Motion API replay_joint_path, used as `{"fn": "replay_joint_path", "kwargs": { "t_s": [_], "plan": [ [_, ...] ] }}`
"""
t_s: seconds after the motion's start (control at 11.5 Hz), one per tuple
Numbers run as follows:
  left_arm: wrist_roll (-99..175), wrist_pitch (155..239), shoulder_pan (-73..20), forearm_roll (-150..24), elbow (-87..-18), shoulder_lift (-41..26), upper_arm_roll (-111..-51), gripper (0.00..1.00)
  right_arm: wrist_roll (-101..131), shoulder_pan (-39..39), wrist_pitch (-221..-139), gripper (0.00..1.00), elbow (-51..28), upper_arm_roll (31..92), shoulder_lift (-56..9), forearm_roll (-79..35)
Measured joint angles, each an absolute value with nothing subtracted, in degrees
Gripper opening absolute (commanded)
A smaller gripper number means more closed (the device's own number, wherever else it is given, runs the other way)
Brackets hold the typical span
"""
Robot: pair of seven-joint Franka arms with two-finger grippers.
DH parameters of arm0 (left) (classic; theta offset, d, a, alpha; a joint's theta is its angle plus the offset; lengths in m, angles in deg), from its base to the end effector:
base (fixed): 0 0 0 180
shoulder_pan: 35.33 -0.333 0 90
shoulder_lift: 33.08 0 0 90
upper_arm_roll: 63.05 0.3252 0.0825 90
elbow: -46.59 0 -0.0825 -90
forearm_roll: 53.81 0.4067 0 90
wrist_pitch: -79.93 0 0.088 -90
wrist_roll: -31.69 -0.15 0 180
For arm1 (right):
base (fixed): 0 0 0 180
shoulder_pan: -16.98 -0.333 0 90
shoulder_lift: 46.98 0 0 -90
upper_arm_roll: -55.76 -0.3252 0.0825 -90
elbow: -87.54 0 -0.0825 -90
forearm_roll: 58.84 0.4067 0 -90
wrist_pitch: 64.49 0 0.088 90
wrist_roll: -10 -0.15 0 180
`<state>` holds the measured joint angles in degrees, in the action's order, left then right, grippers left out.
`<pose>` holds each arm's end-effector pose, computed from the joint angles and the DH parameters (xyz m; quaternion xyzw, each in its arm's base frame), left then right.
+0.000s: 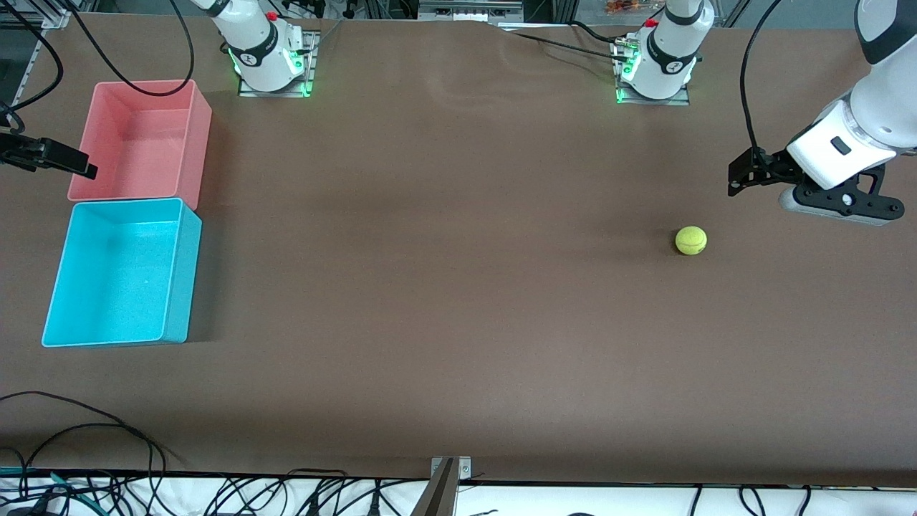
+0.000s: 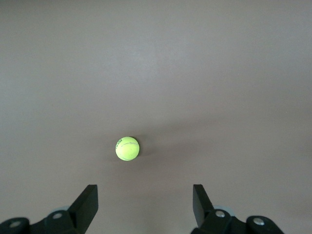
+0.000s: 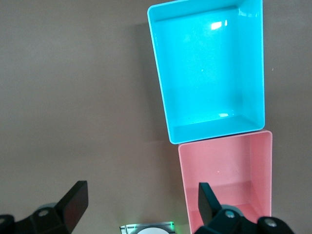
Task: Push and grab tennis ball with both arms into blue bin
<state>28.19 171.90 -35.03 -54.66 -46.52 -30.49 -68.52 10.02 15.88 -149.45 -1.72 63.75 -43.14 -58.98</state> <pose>0.5849 -0.0603 0.5406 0.9962 -0.0803 -0.0326 0.0089 0.5764 -0.0678 0.5518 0.9957 -0.0600 -0.0709 0.0016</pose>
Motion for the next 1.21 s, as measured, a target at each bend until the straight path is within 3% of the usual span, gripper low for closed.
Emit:
{"fn": "replay_joint_path", "kwargs": {
  "t_s": [0.61,0.95,1.21],
  "plan": [
    [28.1,171.5,-35.1,-54.7,-46.5,-30.5,-68.5,0.85,10.1,15.9,-149.4,1.0,-1.7,63.8,-43.2,-58.4],
    [28.1,171.4,-35.1,-54.7,-46.5,-30.5,-68.5,1.0,10.1,15.9,-149.5,1.0,-1.6,63.8,-43.6,-57.5],
    [28.1,171.4,-35.1,-54.7,-46.5,-30.5,-68.5,1.0,10.1,15.9,-149.4,1.0,-1.5,63.8,-43.7,-57.5]
  ]
}}
